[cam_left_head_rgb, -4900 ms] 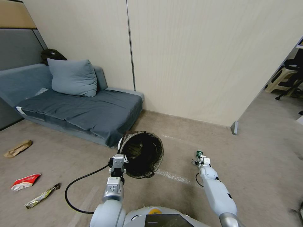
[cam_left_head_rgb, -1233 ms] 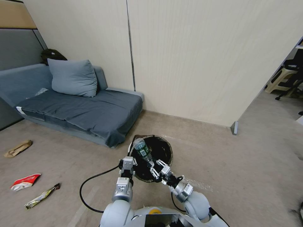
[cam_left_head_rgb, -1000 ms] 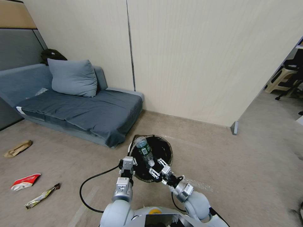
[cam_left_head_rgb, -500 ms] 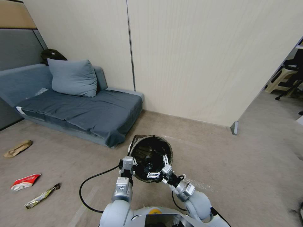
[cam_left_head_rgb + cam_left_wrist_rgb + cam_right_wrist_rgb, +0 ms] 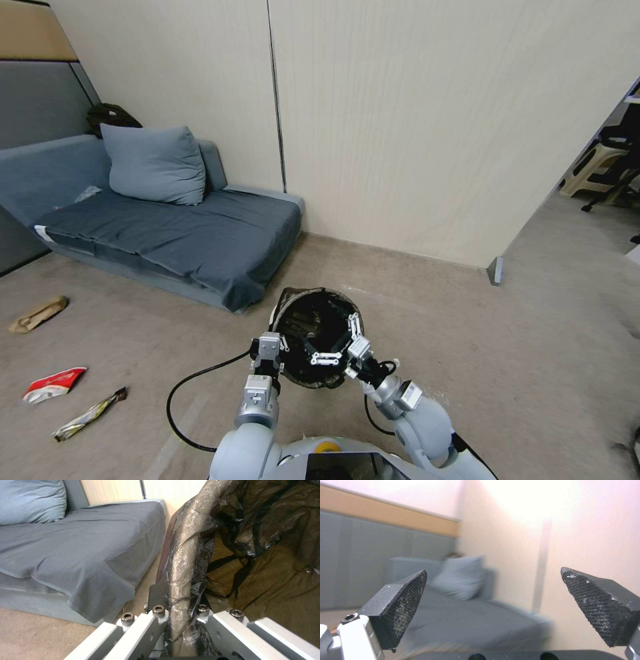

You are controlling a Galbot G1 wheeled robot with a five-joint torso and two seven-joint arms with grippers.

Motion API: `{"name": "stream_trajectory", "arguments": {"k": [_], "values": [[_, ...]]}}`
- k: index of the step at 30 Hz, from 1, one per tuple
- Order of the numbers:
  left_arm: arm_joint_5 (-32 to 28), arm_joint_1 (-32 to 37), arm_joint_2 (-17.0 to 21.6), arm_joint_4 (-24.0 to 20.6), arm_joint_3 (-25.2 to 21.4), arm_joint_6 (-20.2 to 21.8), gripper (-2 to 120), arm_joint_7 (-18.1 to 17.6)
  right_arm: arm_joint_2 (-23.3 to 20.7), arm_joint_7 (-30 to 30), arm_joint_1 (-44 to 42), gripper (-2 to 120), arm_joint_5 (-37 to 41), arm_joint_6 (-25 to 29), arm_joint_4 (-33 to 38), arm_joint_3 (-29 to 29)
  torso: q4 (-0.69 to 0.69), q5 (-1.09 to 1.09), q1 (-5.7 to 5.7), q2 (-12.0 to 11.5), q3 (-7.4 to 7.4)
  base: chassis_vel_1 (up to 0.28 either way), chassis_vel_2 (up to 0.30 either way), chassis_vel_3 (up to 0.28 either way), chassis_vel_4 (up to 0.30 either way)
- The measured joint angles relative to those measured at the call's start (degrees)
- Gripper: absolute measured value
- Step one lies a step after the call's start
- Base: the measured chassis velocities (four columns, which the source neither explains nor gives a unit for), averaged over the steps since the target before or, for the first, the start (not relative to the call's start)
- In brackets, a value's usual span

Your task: Pick up the trash bin, then pick up the garbage from the floor and place it into the trash bin.

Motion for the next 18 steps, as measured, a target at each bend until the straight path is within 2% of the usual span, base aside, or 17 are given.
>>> {"name": "stream_trajectory", "arguments": {"k": [5,8,9,12,18], "values": [[-0.24,-0.12,-0.02,0.01,-0.64,-0.17,0,0.02,4.11,6.39,-3.33,100,-2.99,-1.05,3.20,4.86,-0.02,0.01,0.00,0.00,0.00,0.000,0.000,0.000,0.000],[-0.69,-0.27,0.12,0.28,-1.08,-0.29,0,-0.09,8.64,15.21,-7.28,100,-3.71,-5.02,4.94,8.12,-0.02,0.00,0.00,0.00,0.00,0.000,0.000,0.000,0.000],[-0.69,-0.27,0.12,0.28,-1.08,-0.29,0,-0.09,8.64,15.21,-7.28,100,-3.71,-5.02,4.94,8.12,-0.02,0.00,0.00,0.00,0.00,0.000,0.000,0.000,0.000],[-0.88,-0.36,0.46,0.41,-1.28,-0.51,0,-0.19,12.53,18.22,-9.56,100,-4.89,-5.26,3.64,11.85,0.01,0.00,0.00,0.00,0.00,0.000,0.000,0.000,0.000],[-1.54,-0.51,1.02,0.21,-1.48,-0.56,0,-0.27,15.88,18.43,-13.80,100,-5.16,-3.00,1.81,13.89,-0.01,0.01,0.00,0.00,0.00,0.000,0.000,0.000,0.000]]}}
